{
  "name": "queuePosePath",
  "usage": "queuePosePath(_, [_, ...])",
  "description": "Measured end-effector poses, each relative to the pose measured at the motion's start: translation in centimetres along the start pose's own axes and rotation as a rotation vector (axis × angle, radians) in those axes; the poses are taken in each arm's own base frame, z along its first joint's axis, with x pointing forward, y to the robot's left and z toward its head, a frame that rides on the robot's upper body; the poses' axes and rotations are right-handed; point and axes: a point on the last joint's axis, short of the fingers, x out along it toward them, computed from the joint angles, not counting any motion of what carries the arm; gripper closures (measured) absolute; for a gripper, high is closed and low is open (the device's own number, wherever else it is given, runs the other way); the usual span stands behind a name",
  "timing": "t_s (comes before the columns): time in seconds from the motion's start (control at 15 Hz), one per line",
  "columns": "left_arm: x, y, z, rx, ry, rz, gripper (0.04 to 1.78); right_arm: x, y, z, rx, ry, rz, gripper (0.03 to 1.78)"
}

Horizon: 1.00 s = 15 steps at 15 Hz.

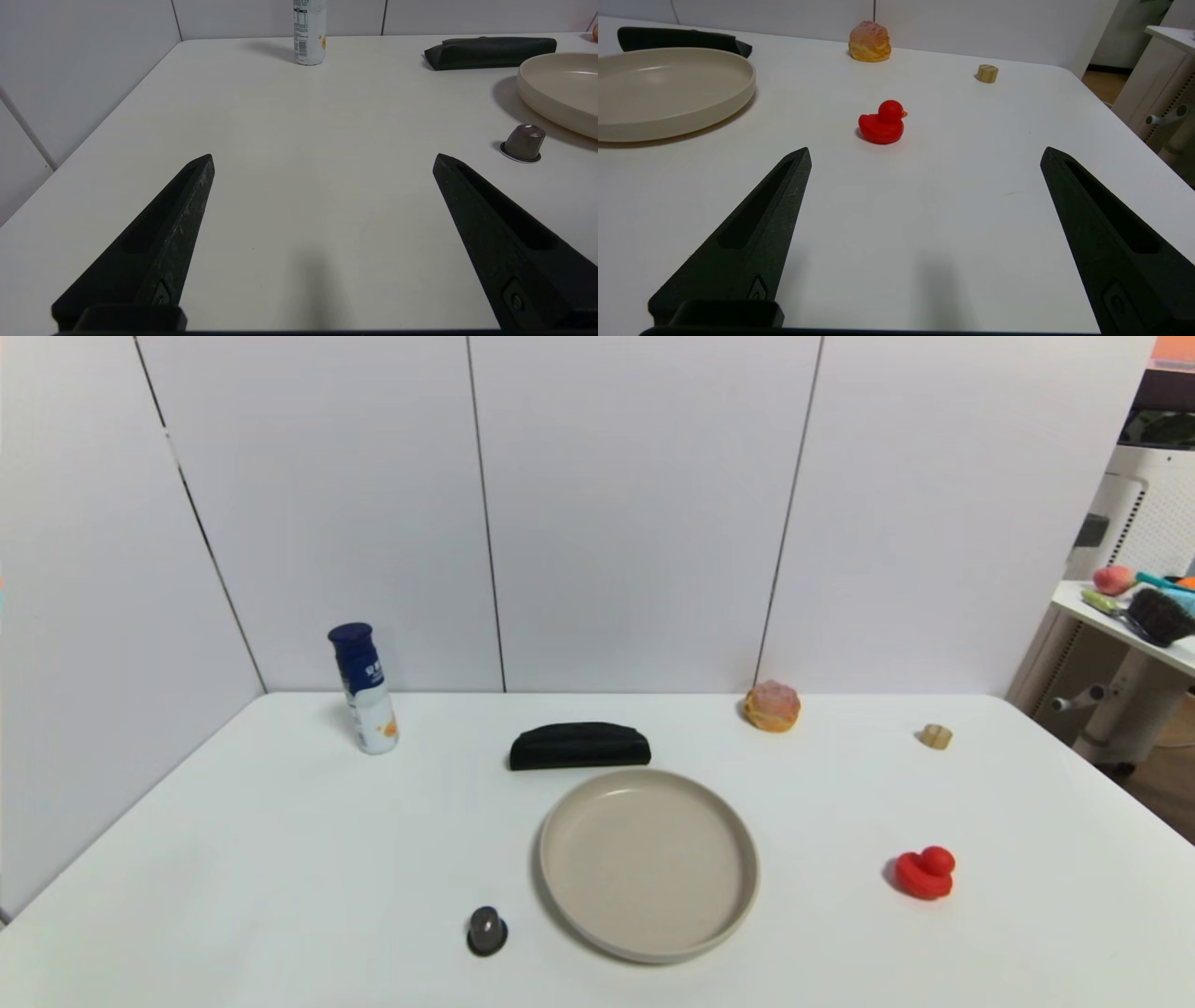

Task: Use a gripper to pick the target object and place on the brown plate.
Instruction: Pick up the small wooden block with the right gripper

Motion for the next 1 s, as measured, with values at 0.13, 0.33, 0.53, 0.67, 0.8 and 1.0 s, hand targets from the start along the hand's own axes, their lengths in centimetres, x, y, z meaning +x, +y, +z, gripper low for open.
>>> queuePosePath(0.13, [0.0, 0.0, 0.0, 0.000, 0.000, 0.000, 0.13, 0.2, 0.0, 0.2, -0.014, 0.014, 0.005, 0.11])
queuePosePath(0.33, [0.0, 0.0, 0.0, 0.000, 0.000, 0.000, 0.13, 1.2, -0.3, 3.2, -0.050, 0.059, 0.036, 0.11])
queuePosePath(0.53, [0.0, 0.0, 0.0, 0.000, 0.000, 0.001, 0.13, 4.6, -1.0, 10.1, -0.043, 0.119, 0.076, 0.11])
queuePosePath(0.67, [0.0, 0.0, 0.0, 0.000, 0.000, 0.001, 0.13, 8.4, -1.6, 15.4, -0.017, 0.156, 0.082, 0.11])
queuePosePath(0.8, [0.0, 0.0, 0.0, 0.000, 0.000, 0.001, 0.13, 13.8, -2.3, 20.5, 0.027, 0.208, 0.068, 0.11])
queuePosePath(1.0, [0.0, 0.0, 0.0, 0.000, 0.000, 0.001, 0.13, 24.0, -4.1, 24.0, 0.087, 0.362, 0.004, 0.11])
